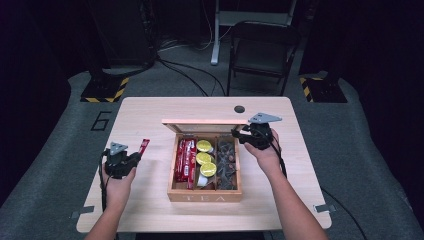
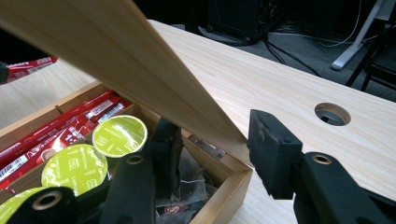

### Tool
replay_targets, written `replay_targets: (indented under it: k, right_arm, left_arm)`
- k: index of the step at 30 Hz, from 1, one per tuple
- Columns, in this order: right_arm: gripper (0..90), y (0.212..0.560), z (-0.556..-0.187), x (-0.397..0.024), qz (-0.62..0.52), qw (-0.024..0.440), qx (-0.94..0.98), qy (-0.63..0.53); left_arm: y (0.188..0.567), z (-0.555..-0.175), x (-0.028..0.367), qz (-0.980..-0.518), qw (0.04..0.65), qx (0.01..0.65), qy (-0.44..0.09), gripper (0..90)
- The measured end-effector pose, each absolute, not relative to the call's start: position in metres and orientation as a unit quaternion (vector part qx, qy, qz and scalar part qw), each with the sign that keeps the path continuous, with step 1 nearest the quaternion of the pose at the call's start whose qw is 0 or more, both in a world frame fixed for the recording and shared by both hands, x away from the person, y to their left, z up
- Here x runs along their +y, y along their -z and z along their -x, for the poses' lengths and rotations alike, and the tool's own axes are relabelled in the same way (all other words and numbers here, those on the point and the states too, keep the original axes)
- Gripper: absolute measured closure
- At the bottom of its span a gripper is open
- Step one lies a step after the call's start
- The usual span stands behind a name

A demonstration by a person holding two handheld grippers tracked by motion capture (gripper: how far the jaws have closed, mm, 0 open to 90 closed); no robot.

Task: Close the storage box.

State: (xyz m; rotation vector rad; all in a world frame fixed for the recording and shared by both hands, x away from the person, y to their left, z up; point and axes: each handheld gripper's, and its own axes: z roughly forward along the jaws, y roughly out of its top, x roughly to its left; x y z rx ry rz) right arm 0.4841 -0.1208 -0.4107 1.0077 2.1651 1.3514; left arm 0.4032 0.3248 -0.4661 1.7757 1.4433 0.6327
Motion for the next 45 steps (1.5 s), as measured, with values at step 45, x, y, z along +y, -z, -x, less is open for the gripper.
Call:
replay_targets:
  k: [45]
  right_arm:
    - [54.7,0.411,-0.485,-0.121,-0.365,0.193,0.77,-0.487]
  left_arm:
    - [0.506,-0.412,0.332,-0.707,0.291,0.602,-0.228,64.2]
